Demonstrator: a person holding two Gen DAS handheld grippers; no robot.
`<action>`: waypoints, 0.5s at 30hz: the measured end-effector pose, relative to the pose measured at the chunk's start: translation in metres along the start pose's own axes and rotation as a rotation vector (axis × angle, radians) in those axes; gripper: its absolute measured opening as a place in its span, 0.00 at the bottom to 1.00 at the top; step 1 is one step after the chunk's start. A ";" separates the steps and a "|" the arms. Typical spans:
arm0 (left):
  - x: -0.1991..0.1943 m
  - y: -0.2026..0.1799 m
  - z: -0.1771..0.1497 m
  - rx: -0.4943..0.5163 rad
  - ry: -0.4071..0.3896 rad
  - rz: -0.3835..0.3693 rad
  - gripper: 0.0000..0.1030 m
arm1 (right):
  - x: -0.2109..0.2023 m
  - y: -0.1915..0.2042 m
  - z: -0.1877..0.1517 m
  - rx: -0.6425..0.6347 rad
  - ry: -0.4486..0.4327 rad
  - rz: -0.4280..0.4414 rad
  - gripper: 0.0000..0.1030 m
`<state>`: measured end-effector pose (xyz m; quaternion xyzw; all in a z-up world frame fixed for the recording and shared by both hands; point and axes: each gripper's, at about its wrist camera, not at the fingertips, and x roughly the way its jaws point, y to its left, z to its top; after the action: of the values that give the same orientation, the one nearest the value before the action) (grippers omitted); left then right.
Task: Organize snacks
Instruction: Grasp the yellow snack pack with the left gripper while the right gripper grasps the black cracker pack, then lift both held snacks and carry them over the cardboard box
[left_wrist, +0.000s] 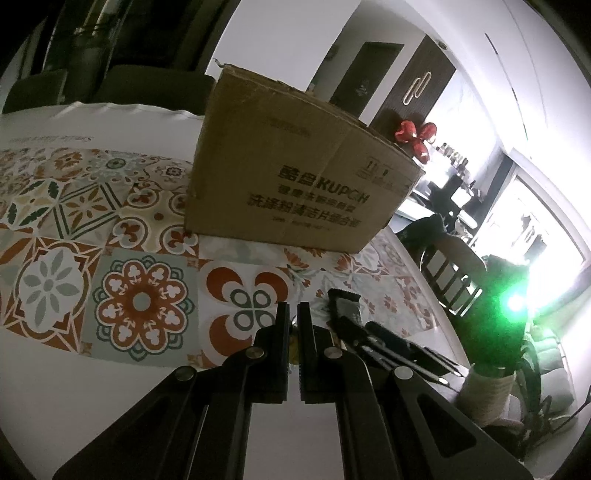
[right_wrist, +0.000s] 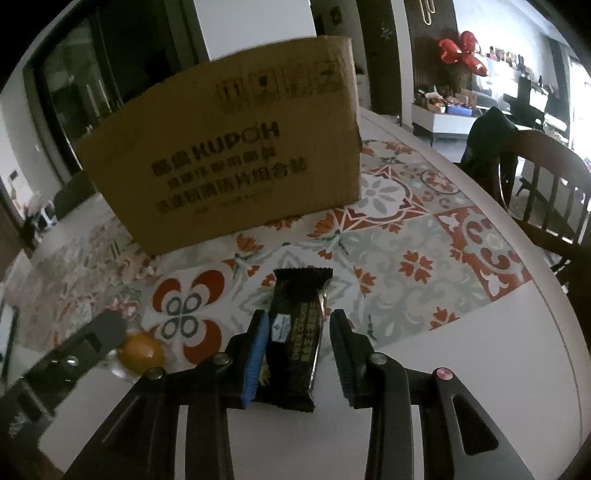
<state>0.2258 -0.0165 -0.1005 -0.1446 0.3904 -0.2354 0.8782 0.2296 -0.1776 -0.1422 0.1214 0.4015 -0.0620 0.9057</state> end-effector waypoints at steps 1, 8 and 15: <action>0.000 0.001 0.000 -0.002 0.000 0.000 0.05 | 0.002 0.002 0.000 -0.004 0.010 0.005 0.35; 0.004 0.001 0.000 -0.002 0.007 0.006 0.05 | 0.002 0.009 -0.002 -0.040 0.003 -0.014 0.35; 0.007 0.001 -0.002 0.001 0.013 0.014 0.05 | 0.006 0.011 -0.001 -0.059 0.002 -0.021 0.43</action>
<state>0.2288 -0.0199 -0.1062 -0.1397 0.3971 -0.2305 0.8773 0.2346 -0.1671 -0.1455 0.0903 0.4055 -0.0595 0.9077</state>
